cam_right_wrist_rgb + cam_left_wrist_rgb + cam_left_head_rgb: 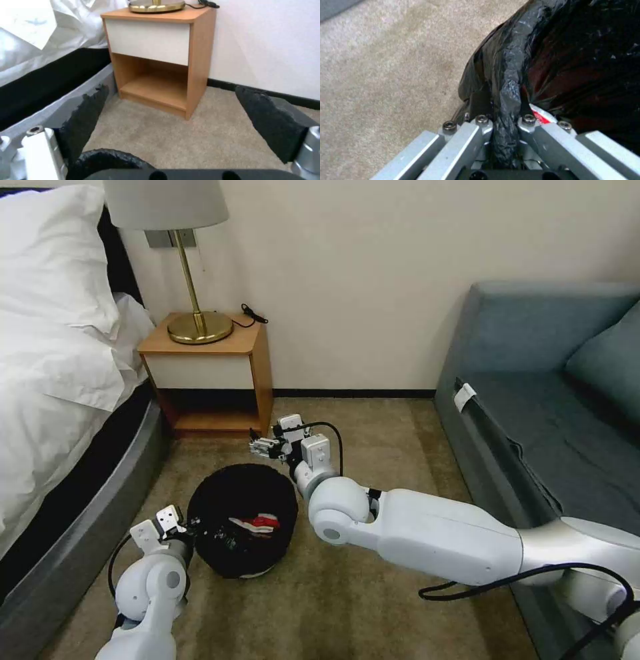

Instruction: Pick up the trash bin, then pick up the garbage on the floor and place it into the trash bin.

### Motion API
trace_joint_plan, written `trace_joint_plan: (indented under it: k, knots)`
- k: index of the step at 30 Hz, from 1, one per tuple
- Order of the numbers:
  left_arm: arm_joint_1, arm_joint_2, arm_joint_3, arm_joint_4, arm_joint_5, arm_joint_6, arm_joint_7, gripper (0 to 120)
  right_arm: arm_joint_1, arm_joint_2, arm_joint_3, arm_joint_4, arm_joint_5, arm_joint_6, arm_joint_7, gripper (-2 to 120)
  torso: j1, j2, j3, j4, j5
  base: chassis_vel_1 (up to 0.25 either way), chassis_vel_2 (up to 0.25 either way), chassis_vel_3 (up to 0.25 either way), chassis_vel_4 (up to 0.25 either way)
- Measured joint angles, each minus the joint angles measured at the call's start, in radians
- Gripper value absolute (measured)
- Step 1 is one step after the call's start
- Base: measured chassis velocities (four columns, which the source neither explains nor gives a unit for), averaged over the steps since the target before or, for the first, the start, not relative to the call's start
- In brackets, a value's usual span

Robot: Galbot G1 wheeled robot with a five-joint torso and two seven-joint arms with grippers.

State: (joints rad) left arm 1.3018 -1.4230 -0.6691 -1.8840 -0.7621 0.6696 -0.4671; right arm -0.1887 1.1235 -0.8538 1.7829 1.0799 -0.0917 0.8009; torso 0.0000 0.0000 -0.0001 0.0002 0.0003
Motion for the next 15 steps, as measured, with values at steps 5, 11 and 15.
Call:
trace_joint_plan:
  k: [5, 11, 15]
  knots:
    - [-0.011, 0.001, -0.003, 0.021, -0.012, 0.011, -0.010, 3, -0.014, -0.015, 0.006, 0.002, -0.006, 0.000, -0.002, 97, 0.000, 0.000, 0.000, 0.0000, 0.0003, 0.000, 0.000, 0.000, 0.000]
    - [-0.013, 0.001, -0.003, 0.024, 0.013, 0.007, 0.010, 7, -0.030, -0.028, 0.016, 0.004, -0.013, 0.001, -0.003, 98, 0.000, 0.000, 0.000, 0.0000, -0.0001, 0.000, 0.000, 0.000, 0.000]
    - [-0.005, 0.001, -0.006, 0.023, 0.134, -0.047, 0.092, 23, -0.042, -0.044, 0.034, 0.008, -0.017, 0.001, -0.004, 98, 0.000, 0.000, 0.000, -0.0004, -0.0009, 0.000, 0.000, 0.000, 0.000]
